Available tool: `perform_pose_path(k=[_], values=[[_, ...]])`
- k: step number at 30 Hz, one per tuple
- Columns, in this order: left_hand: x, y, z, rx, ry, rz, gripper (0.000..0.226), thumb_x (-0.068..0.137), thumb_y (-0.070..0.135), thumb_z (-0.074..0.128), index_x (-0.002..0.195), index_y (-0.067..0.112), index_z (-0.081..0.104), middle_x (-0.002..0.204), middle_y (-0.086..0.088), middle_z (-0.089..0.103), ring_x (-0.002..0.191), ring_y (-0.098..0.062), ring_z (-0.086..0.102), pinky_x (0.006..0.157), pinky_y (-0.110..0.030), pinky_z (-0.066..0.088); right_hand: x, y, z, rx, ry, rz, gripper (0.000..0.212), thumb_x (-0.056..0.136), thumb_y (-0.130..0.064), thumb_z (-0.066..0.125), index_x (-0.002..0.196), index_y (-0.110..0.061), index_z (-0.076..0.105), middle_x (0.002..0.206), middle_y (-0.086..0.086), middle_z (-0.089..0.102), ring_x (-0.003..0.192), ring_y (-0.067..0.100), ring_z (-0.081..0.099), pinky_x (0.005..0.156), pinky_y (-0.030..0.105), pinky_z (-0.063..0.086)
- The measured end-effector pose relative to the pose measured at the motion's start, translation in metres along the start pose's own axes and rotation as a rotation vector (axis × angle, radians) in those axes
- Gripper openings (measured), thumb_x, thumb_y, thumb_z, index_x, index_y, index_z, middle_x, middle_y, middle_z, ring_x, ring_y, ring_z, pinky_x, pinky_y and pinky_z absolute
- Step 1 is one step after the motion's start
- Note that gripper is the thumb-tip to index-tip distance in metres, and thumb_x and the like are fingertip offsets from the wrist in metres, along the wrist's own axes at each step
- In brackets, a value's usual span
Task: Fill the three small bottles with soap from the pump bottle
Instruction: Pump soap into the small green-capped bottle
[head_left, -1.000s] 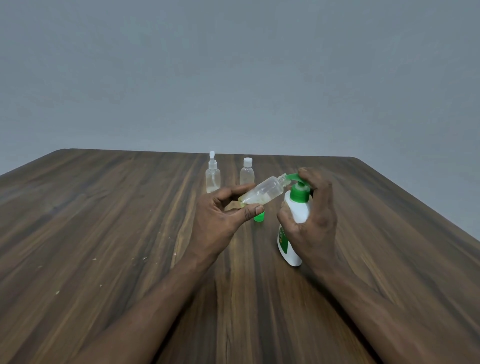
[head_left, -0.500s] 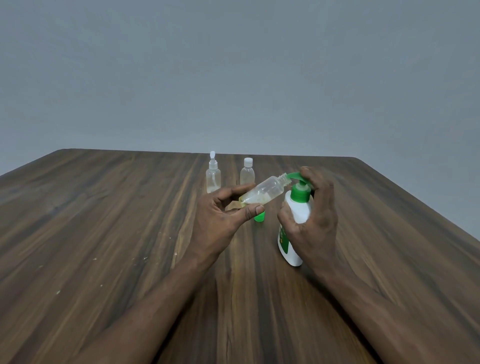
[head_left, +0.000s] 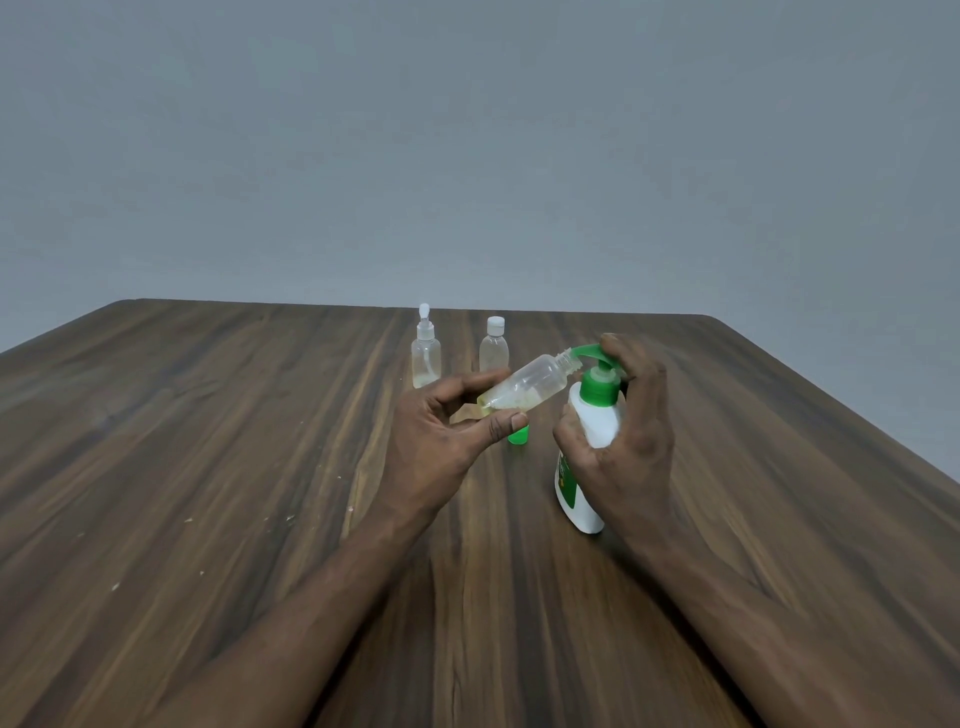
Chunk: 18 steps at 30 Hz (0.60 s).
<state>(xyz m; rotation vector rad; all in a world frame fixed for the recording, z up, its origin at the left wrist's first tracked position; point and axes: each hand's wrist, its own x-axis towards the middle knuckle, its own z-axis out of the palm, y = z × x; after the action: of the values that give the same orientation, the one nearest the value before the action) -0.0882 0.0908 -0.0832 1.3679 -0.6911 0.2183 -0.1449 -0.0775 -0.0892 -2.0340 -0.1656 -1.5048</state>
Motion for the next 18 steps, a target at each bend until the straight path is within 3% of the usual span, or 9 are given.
perform_pose_path(k=[11,18], values=[[0.0004,0.001,0.0006,-0.008,-0.001,0.007,0.041,0.073,-0.002,0.084,0.112,0.0,0.073,0.104,-0.005,0.077,0.099,-0.01,0.073,0.077,-0.014,0.056,-0.0021,0.0029,0.0026,-0.001,0.008,0.008,0.06,0.07,0.003,0.071,0.126,-0.009,0.05,0.124,-0.011,0.047,0.115,-0.008,0.046,0.097,0.01,0.035],[-0.0002,0.0008,-0.0001,-0.005,-0.011,0.011,0.041,0.073,0.001,0.084,0.113,0.002,0.073,0.104,-0.001,0.077,0.099,-0.008,0.073,0.077,-0.013,0.055,-0.0007,0.0031,0.0013,-0.015,-0.007,0.005,0.068,0.069,0.007,0.076,0.131,-0.005,0.048,0.128,-0.009,0.045,0.12,-0.006,0.044,0.1,0.014,0.037]])
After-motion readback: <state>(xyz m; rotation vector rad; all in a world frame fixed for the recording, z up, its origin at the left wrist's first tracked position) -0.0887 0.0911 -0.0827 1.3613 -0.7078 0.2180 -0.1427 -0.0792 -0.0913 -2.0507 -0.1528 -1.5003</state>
